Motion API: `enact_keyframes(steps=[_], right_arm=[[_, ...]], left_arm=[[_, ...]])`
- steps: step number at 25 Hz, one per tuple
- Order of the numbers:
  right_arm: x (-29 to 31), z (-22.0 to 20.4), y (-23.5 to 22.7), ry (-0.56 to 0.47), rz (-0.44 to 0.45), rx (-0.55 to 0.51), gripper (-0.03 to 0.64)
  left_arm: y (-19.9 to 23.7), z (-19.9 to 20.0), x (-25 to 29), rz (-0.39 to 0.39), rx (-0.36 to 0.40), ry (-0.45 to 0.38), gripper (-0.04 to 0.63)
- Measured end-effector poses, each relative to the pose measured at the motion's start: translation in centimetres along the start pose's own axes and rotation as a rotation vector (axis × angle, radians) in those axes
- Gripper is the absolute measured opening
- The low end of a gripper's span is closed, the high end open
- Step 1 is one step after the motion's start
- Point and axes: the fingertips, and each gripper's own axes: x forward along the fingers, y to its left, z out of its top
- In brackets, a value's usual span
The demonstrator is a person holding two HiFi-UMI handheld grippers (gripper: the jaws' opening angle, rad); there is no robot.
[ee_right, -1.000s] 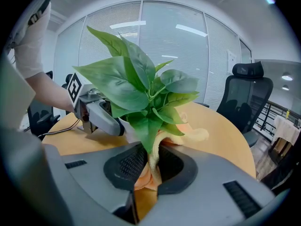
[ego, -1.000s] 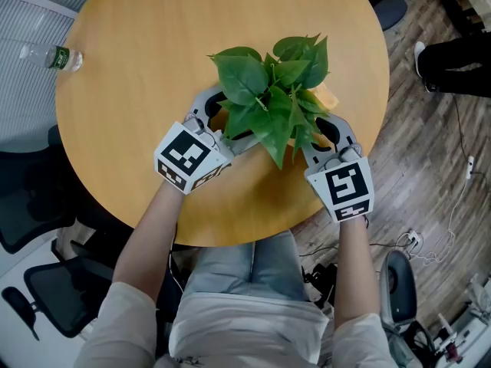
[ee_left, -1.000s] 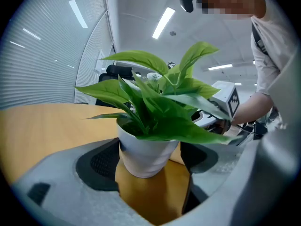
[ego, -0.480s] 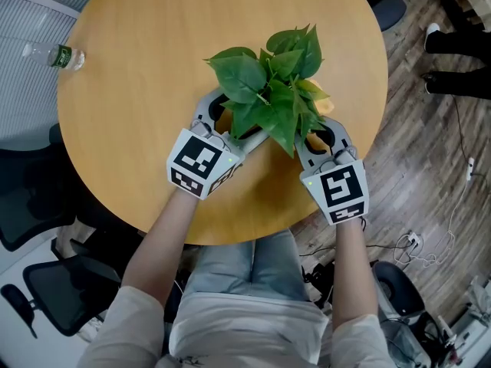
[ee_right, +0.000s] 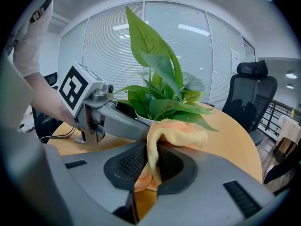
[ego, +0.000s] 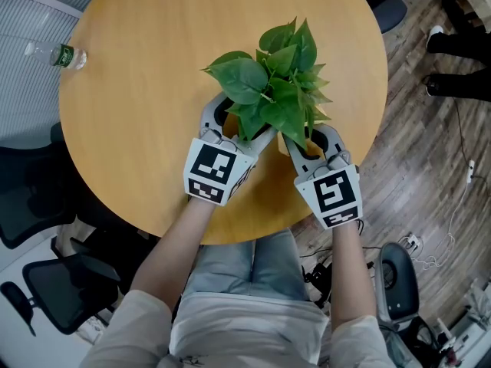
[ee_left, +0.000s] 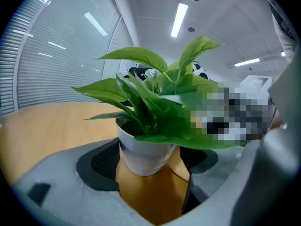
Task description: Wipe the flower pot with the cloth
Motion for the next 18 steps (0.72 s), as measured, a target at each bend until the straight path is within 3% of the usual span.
enact_keyframes(steps=[18], right_arm=[[-2.8,-0.1,-1.0,0.003,0.000,0.048,0.049]], left_arm=[[-0.5,0.6,-2.8,-0.018,0.041,0.010,0.411]])
